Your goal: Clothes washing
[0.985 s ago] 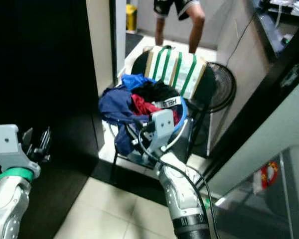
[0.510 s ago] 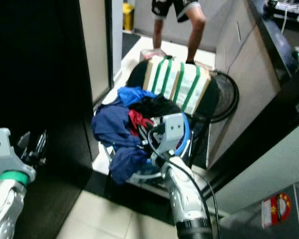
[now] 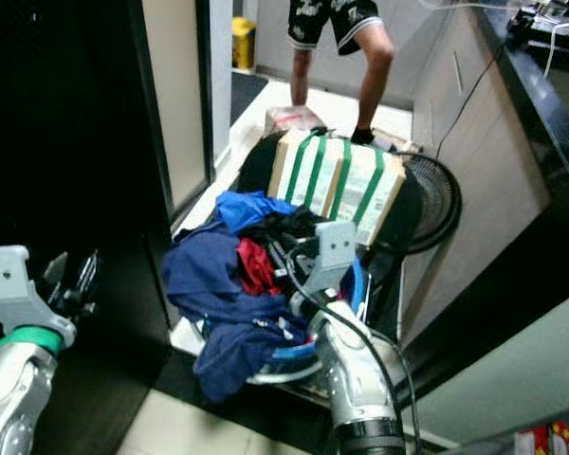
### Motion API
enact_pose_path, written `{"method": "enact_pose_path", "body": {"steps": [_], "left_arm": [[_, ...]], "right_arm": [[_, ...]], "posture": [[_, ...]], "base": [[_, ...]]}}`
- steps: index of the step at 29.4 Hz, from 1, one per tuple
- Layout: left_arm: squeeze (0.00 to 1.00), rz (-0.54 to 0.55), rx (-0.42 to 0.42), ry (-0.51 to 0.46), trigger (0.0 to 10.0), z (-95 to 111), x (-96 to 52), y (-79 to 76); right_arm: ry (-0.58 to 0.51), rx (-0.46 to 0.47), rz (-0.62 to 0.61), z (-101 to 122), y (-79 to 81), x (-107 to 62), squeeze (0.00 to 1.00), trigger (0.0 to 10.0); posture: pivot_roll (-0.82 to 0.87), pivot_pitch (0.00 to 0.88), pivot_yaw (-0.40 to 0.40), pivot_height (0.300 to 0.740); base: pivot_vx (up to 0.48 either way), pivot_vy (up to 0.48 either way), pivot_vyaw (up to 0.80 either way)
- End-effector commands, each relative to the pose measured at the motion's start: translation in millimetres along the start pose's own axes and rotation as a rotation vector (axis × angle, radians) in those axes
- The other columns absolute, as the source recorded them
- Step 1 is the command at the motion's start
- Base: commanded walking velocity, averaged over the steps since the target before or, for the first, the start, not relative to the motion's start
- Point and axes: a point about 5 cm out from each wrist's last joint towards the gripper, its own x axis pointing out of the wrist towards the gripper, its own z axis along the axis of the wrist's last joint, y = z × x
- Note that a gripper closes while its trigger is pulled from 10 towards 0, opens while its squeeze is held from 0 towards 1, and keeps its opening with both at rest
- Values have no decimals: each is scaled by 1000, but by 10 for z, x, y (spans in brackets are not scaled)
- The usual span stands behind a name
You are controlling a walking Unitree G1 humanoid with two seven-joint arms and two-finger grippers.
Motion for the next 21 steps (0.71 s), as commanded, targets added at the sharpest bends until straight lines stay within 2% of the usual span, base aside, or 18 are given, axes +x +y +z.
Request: {"method": "enact_pose_path", "body": {"steps": [1,2,4,5,6,7,9,12,13,14,15,21], "left_arm": [[0,-16,-15,0,10000,-3,-15,-27],[0,-30,-40,-7,10000,7,-17,-46],[0,-151,-72,-10,10000,19,-48,-168],[0,-239,-75,-8,10000,15,-81,-248],[0,-239,-75,-8,10000,15,-81,-248],[0,-333,-75,-3,10000,4,-130,-329],[0,-447,-62,10,10000,-31,-204,-422],[0,-500,-41,25,10000,-54,-236,-466],[0,-518,-24,35,10000,-66,-243,-488],[0,-518,-17,37,10000,-69,-241,-492],[0,-509,-14,38,10000,-73,-236,-487],[0,-511,-18,42,10000,-69,-245,-471]], "right_arm": [[28,5,-43,-85,-92,-66,0,10000],[39,5,-53,-113,-112,-77,0,10000],[58,17,-55,-170,-131,-103,0,10000],[64,22,-56,-189,-137,-114,0,10000],[64,22,-56,-189,-137,-114,0,10000],[70,25,-59,-206,-141,-124,0,10000],[75,28,-63,-222,-149,-139,0,10000],[79,33,-61,-241,-155,-156,0,10000],[81,39,-61,-268,-176,-182,435,10000],[79,41,-63,-279,-188,-193,435,10000],[71,64,-67,-303,-217,-214,1000,10000],[30,161,40,-344,-166,-205,1000,10000]], "posture": [[121,60,16,740],[121,60,16,740],[123,62,16,740],[123,62,16,740],[123,62,16,740],[123,62,16,740],[122,66,14,740],[120,70,16,740],[120,70,16,740],[120,70,16,740],[114,74,22,740],[115,83,24,740]], "base": [[360,0,0],[300,0,0],[0,0,0],[0,0,0],[0,0,0],[0,0,0],[0,0,0],[0,0,0],[0,0,0],[0,0,0],[0,0,0],[0,0,0]]}}
